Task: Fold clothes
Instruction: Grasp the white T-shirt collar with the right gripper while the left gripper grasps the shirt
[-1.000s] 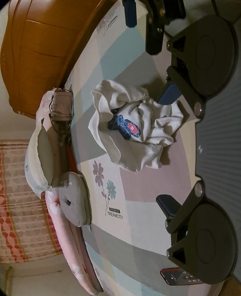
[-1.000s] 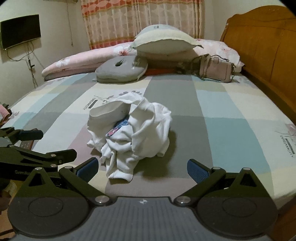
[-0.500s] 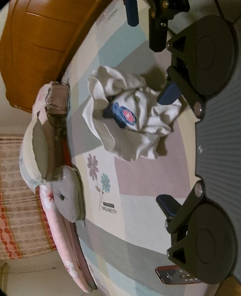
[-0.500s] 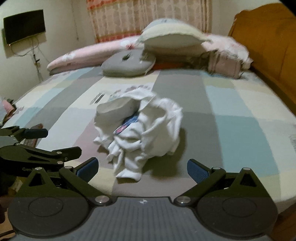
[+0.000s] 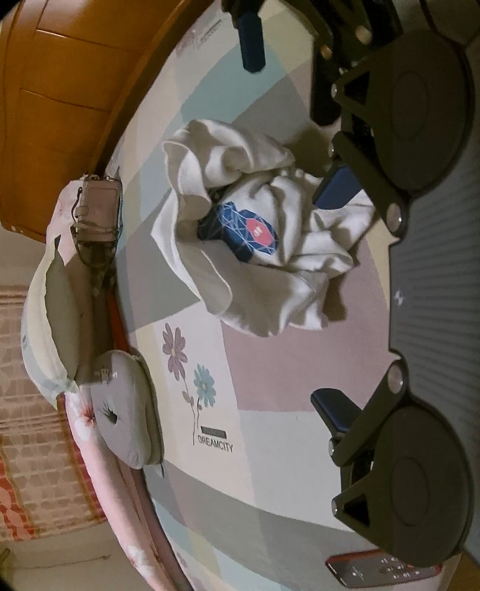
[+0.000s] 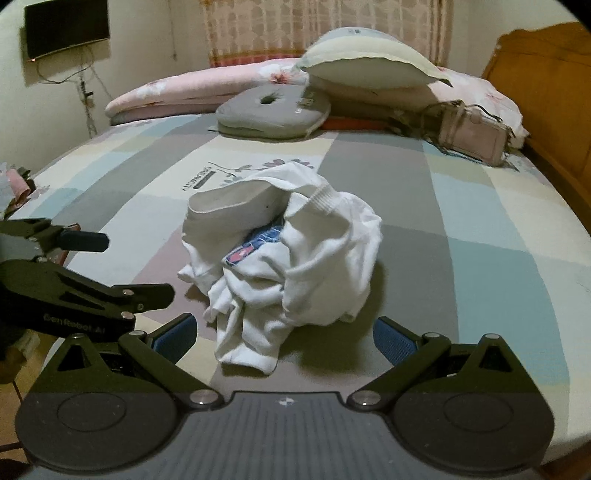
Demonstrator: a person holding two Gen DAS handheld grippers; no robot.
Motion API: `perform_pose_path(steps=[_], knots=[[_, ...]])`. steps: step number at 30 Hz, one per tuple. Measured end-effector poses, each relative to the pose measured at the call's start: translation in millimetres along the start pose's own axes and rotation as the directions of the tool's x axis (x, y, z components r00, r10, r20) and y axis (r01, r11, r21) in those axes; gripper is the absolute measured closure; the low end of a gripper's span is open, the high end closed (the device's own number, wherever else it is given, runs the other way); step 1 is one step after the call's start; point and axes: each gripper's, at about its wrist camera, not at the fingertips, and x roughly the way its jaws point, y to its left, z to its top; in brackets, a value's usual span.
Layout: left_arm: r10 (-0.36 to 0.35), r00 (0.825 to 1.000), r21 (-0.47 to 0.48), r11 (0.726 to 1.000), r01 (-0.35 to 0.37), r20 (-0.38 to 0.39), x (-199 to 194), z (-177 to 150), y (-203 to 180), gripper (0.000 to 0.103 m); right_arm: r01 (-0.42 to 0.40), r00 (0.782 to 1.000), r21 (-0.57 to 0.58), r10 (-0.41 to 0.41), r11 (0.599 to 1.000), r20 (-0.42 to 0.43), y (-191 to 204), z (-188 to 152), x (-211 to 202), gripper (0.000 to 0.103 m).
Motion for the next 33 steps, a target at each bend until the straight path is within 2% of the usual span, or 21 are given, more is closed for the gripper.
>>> perform_pose_path(steps=[3, 9, 11, 17, 21, 25, 29, 33], knots=[[-0.022, 1.0, -0.007, 1.0, 0.022, 0.013, 0.5, -1.0, 1.0, 0.001, 0.011, 1.0, -0.102, -0.01, 0.995, 0.012, 2.5, -3.9, 6.1, 0.0], [-0.058, 0.998, -0.005, 0.998, 0.058, 0.009, 4.9, -6.9, -2.4, 0.001, -0.017, 1.0, -0.087, 0.017, 0.996, 0.005, -8.6, -10.7, 6.3, 0.001], [-0.07, 0.998, -0.008, 0.998, 0.07, 0.005, 6.9, -8.2, -3.8, 0.001, -0.021, 1.0, -0.081, 0.021, 0.996, -0.001, -10.3, -11.3, 6.3, 0.007], [-0.043, 0.999, 0.033, 0.999, 0.042, 0.017, 9.0, -7.3, -3.1, 0.001, -0.041, 0.999, -0.094, 0.039, 0.995, -0.022, -11.5, -8.9, 11.3, 0.041], [-0.044, 0.998, 0.073, 0.996, 0.041, 0.033, 13.9, -13.1, -1.1, 0.001, -0.053, 0.998, -0.103, 0.05, 0.993, -0.029, -10.2, -9.4, 14.1, 0.043], [-0.015, 1.0, 0.192, 0.981, 0.01, 0.024, 19.1, -19.0, -8.0, 0.001, -0.048, 0.998, -0.155, 0.042, 0.987, -0.045, -4.1, -13.1, 15.9, 0.043], [-0.055, 0.998, 0.124, 0.991, 0.05, 0.033, 19.9, -15.8, 3.5, 0.001, -0.054, 0.998, -0.146, 0.05, 0.988, -0.032, -7.2, -9.8, 16.0, 0.042], [0.007, 0.998, 0.092, 0.996, -0.012, 0.054, 20.8, -5.3, 17.7, 0.001, -0.076, 0.997, -0.113, 0.075, 0.991, -0.01, -16.1, 0.0, 14.7, 0.039]])
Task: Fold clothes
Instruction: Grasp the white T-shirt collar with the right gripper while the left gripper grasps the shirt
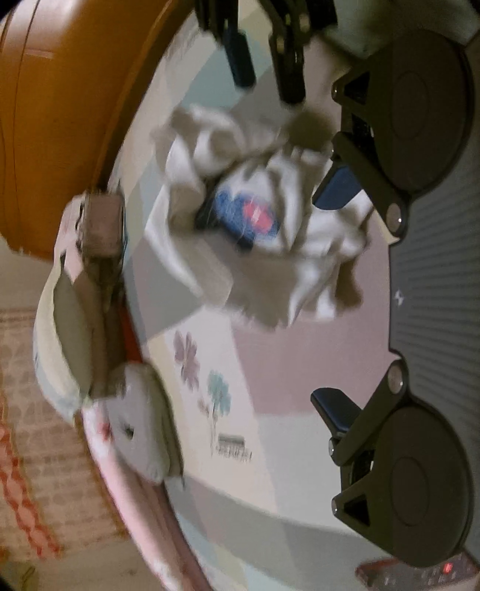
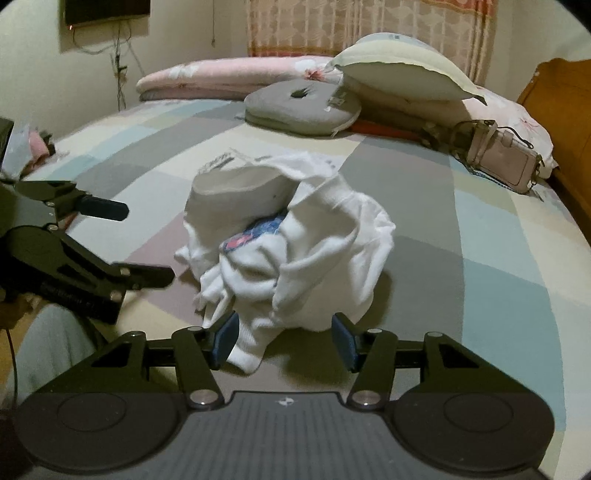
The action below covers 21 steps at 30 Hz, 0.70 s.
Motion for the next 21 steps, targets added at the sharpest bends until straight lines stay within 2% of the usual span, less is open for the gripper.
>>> perform_pose_path(steps=[1, 4, 6, 11, 16, 18, 19, 20, 21], knots=[[0.0, 1.0, -0.001, 1.0, 0.0, 0.0, 1.6, 2.3, 4.1, 0.001, -0.002, 1.0, 0.001, 0.002, 1.0, 0.004, -1.4, 2.0, 0.1, 0.036], [-0.006, 1.0, -0.005, 1.0, 0.006, -0.002, 7.0, 8.8, 15.6, 0.004, 0.011, 1.0, -0.006, -0.011, 1.0, 0.013, -3.0, 7.3, 2.7, 0.035], [-0.022, 1.0, 0.009, 1.0, 0.022, -0.003, 12.6, 11.0, 18.9, 0.023, 0.005, 1.0, 0.003, -0.005, 1.0, 0.02, -5.0, 10.5, 4.6, 0.035], [-0.053, 0.998, 0.05, 0.997, 0.054, -0.018, 29.6, 14.8, 25.0, 0.052, 0.011, 0.999, 0.027, -0.012, 1.0, 0.033, -10.6, 17.5, 10.1, 0.037], [-0.131, 0.991, 0.051, 0.99, 0.13, 0.003, 42.4, 18.0, 33.5, 0.053, 0.014, 1.0, 0.044, -0.015, 0.999, 0.027, -16.4, 24.1, 20.4, 0.038], [-0.167, 0.986, 0.039, 0.985, 0.167, 0.003, 49.3, 18.5, 35.1, 0.055, 0.014, 1.0, 0.055, -0.015, 0.998, 0.014, -18.4, 24.1, 27.3, 0.046], [-0.187, 0.982, 0.032, 0.982, 0.187, 0.001, 52.5, 18.4, 35.5, 0.06, 0.008, 1.0, 0.066, -0.009, 0.998, 0.005, -19.8, 23.8, 30.8, 0.054], [-0.209, 0.978, 0.022, 0.978, 0.209, -0.004, 56.2, 18.2, 35.8, 0.076, 0.006, 1.0, 0.072, -0.006, 0.997, -0.004, -21.6, 23.7, 33.7, 0.065], [-0.217, 0.976, 0.012, 0.976, 0.217, -0.009, 59.4, 18.1, 36.4, 0.097, 0.004, 1.0, 0.078, -0.003, 0.997, -0.012, -23.5, 23.5, 36.5, 0.074]])
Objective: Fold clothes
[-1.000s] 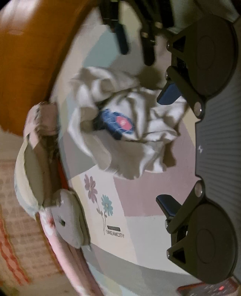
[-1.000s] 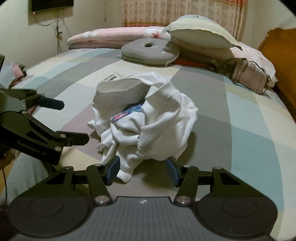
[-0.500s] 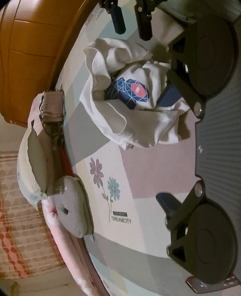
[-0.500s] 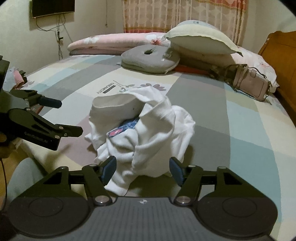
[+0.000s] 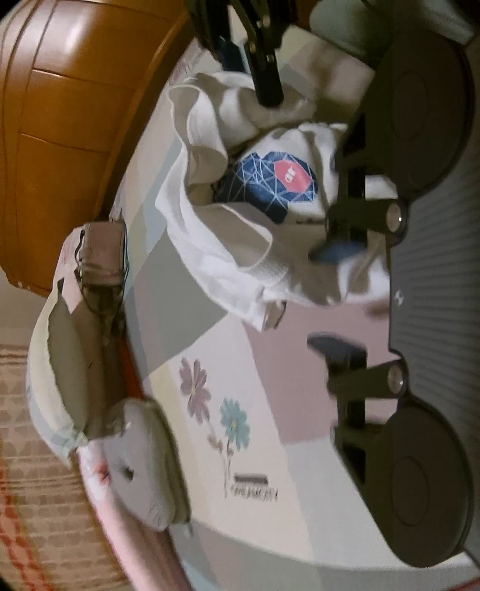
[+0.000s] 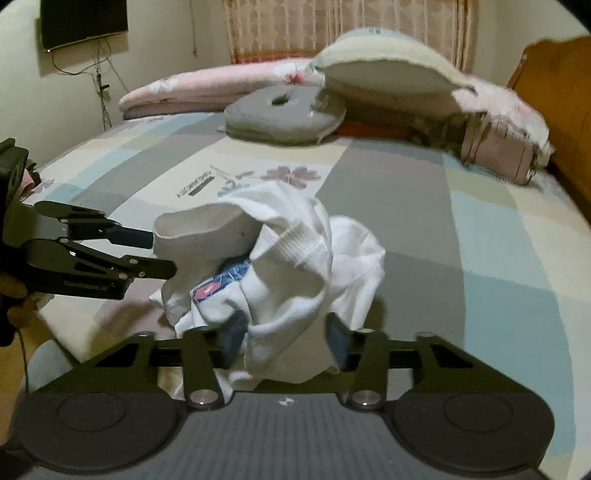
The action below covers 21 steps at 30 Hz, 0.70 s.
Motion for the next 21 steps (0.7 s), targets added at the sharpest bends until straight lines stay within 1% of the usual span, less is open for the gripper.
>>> perform_pose_path(steps=[1, 3, 6, 8, 11, 15, 21], knots=[[0.003, 1.0, -0.007, 1.0, -0.003, -0.002, 1.8, -0.1, 1.1, 0.102, -0.002, 1.0, 0.006, 0.002, 1.0, -0.009, -1.9, 0.0, 2.9, 0.091], [0.015, 1.0, 0.0, 1.0, -0.015, 0.02, 1.6, 3.2, 4.3, 0.102, 0.0, 1.0, 0.019, 0.0, 1.0, -0.005, -9.3, 2.9, 4.6, 0.092], [0.034, 0.999, -0.004, 0.999, -0.034, 0.037, -0.8, 18.3, 15.6, 0.102, 0.013, 1.0, 0.016, -0.013, 1.0, 0.004, -22.3, 12.7, 4.2, 0.092], [0.059, 0.997, 0.009, 0.998, -0.06, 0.057, -1.4, 31.0, 23.1, 0.102, 0.045, 0.999, -0.019, -0.045, 0.999, 0.014, -30.2, 23.3, 4.6, 0.093], [0.096, 0.993, 0.03, 0.995, -0.099, 0.066, 4.1, 50.6, 33.1, 0.102, 0.089, 0.996, -0.066, -0.087, 0.994, 0.034, -43.7, 40.9, 8.4, 0.093], [0.128, 0.989, 0.047, 0.99, -0.132, 0.073, 19.4, 77.1, 45.9, 0.102, 0.134, 0.991, -0.109, -0.13, 0.985, 0.041, -66.2, 67.9, 25.4, 0.093], [0.179, 0.983, 0.078, 0.98, -0.181, 0.039, 60.5, 111.3, 65.7, 0.102, 0.128, 0.992, -0.104, -0.129, 0.986, -0.004, -98.6, 105.5, 63.1, 0.095]])
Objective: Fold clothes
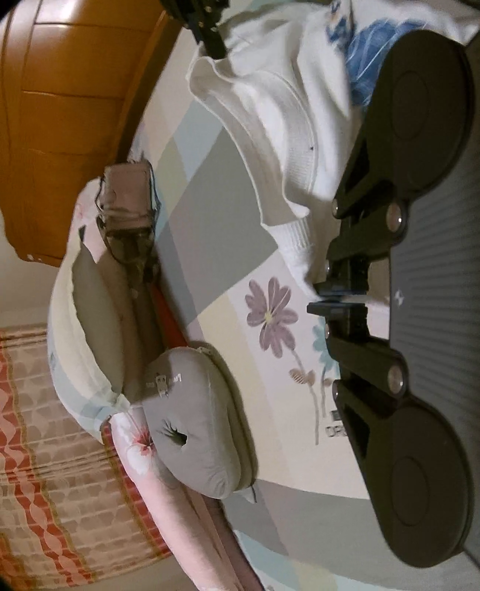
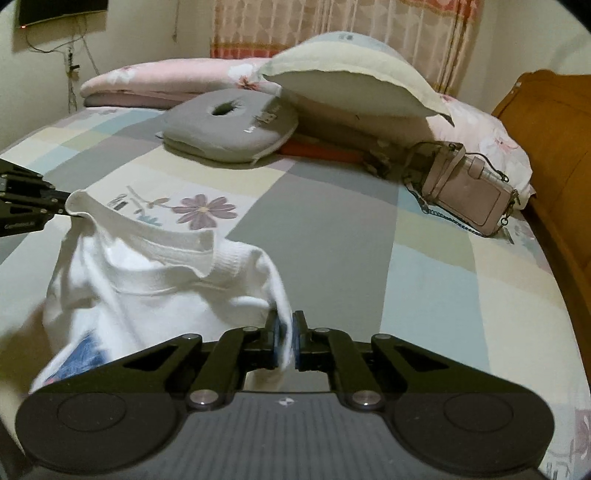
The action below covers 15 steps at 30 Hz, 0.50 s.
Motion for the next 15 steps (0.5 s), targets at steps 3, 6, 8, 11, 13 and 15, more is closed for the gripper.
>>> perform_pose_path(steps=[3, 6, 8, 11, 13, 15], knots=[[0.018, 1.0, 0.017, 1.0, -0.018, -0.015, 24.7, 16.7, 5.5, 0.102, 0.005, 1.0, 0.001, -0.005, 1.0, -0.021, -13.2, 16.2, 23.5, 0.095], [0.037, 0.999, 0.027, 0.999, -0.036, -0.03, 48.0, 32.4, 10.4, 0.102, 0.02, 0.999, 0.009, -0.019, 1.0, -0.039, -25.6, 30.8, 46.2, 0.096], [0.054, 0.998, 0.029, 0.998, -0.053, -0.039, 65.1, 43.5, 14.0, 0.102, 0.035, 0.998, 0.013, -0.035, 0.999, -0.049, -34.0, 39.6, 62.2, 0.096], [0.074, 0.996, 0.035, 0.997, -0.072, -0.055, 92.3, 58.5, 17.6, 0.102, 0.052, 0.997, 0.02, -0.051, 0.998, -0.061, -45.5, 51.2, 85.1, 0.097], [0.09, 0.994, 0.039, 0.995, -0.087, -0.068, 110.1, 67.1, 19.0, 0.102, 0.064, 0.996, 0.017, -0.063, 0.998, -0.066, -51.1, 59.9, 101.0, 0.097], [0.094, 0.992, 0.032, 0.995, -0.092, -0.082, 128.3, 76.1, 21.6, 0.102, 0.091, 0.993, 0.015, -0.09, 0.996, -0.07, -57.1, 69.1, 116.9, 0.097]])
